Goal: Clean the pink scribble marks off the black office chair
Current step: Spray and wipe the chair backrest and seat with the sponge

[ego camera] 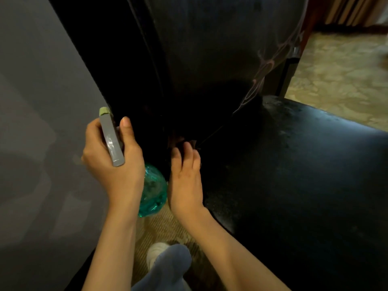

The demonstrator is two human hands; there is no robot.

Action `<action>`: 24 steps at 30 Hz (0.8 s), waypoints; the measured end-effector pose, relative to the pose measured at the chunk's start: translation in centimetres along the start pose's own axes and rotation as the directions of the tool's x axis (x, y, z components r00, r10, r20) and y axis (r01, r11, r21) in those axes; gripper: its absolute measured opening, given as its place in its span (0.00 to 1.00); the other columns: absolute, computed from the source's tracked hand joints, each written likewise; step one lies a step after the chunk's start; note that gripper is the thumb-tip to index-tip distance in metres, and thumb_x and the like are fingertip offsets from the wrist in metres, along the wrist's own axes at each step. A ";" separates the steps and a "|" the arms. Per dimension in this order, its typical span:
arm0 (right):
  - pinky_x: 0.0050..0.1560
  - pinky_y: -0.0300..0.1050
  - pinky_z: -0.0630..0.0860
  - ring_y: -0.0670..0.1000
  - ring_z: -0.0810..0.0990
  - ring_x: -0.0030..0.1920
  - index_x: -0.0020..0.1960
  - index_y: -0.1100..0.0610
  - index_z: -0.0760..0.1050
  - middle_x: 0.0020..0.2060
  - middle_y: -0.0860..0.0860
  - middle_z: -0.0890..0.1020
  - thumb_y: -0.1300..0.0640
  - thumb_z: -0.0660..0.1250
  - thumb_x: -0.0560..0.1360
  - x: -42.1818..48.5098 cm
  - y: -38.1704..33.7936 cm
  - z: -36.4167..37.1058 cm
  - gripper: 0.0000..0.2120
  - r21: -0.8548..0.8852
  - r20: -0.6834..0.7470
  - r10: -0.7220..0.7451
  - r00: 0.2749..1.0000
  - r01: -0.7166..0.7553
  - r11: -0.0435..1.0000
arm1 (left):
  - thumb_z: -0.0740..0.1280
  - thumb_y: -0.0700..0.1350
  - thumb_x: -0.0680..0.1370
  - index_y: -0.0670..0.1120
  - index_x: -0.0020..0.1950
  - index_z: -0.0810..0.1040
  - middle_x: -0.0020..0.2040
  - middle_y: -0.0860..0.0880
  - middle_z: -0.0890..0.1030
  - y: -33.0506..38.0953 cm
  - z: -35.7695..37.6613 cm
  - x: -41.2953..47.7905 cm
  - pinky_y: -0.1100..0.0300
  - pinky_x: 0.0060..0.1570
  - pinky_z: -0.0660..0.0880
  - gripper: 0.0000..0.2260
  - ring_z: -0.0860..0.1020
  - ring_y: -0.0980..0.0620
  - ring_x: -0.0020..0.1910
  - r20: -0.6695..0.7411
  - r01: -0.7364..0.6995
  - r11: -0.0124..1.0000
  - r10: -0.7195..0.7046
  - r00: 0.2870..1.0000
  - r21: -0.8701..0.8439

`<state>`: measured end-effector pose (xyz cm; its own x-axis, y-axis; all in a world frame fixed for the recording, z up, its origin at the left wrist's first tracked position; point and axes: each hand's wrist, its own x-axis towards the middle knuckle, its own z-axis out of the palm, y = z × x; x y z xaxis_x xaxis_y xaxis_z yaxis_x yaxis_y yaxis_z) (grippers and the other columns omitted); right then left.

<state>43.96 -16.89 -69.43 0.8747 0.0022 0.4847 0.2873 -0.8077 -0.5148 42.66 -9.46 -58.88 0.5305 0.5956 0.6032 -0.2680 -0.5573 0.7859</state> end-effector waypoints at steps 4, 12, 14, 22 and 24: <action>0.56 0.53 0.78 0.61 0.68 0.63 0.67 0.56 0.67 0.65 0.60 0.71 0.59 0.78 0.60 0.1 0.3 -1.9 0.39 -0.136 0.124 -0.033 0.992 0.050 0.990 | 0.65 0.46 0.78 0.46 0.49 0.73 0.34 0.60 0.71 0.9 -0.1 -0.3 0.73 0.34 0.67 0.05 0.73 0.68 0.32 0.000 0.009 1.000 -0.009 1.000 0.002; 0.59 0.49 0.67 0.60 0.67 0.57 0.63 0.57 0.71 0.60 0.57 0.69 0.63 0.52 0.70 1.2 3.3 -7.5 0.23 0.141 0.211 -0.077 0.975 0.048 0.989 | 0.66 0.46 0.78 0.41 0.50 0.75 0.32 0.60 0.72 1.1 -0.5 -0.1 0.74 0.32 0.67 0.08 0.73 0.68 0.31 0.031 0.009 1.000 -0.010 0.999 0.008; 0.55 0.44 0.64 0.59 0.70 0.54 0.59 0.55 0.73 0.56 0.55 0.70 0.66 0.54 0.68 1.7 5.3 -8.6 0.22 0.246 0.071 0.036 0.997 -0.053 0.968 | 0.66 0.46 0.78 0.41 0.50 0.75 0.32 0.61 0.72 1.0 -0.5 -0.1 0.74 0.32 0.67 0.08 0.73 0.69 0.31 0.029 0.006 1.000 -0.006 1.000 0.007; 0.52 0.52 0.69 0.57 0.69 0.52 0.58 0.54 0.72 0.54 0.56 0.71 0.55 0.63 0.72 1.4 4.0 -6.6 0.14 0.122 0.170 -0.237 0.956 0.218 0.968 | 0.65 0.47 0.78 0.39 0.52 0.76 0.35 0.62 0.71 0.6 -0.4 -0.2 0.74 0.34 0.67 0.11 0.73 0.69 0.33 0.016 -0.010 1.000 0.010 1.000 0.013; 0.49 0.52 0.69 0.58 0.68 0.52 0.59 0.52 0.70 0.54 0.56 0.71 0.48 0.64 0.72 0.0 3.5 -5.2 0.17 -0.028 0.279 -0.341 0.898 0.362 0.932 | 0.65 0.50 0.78 0.45 0.50 0.76 0.35 0.60 0.72 0.3 -0.5 -0.1 0.69 0.35 0.69 0.09 0.73 0.66 0.33 0.015 -0.007 1.000 0.007 1.000 0.013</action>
<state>42.95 -22.76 -67.58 0.7964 0.4417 0.4132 0.5735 -0.7683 -0.2842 42.11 -9.44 -58.64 0.5408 0.5831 0.6062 -0.2609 -0.5689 0.7800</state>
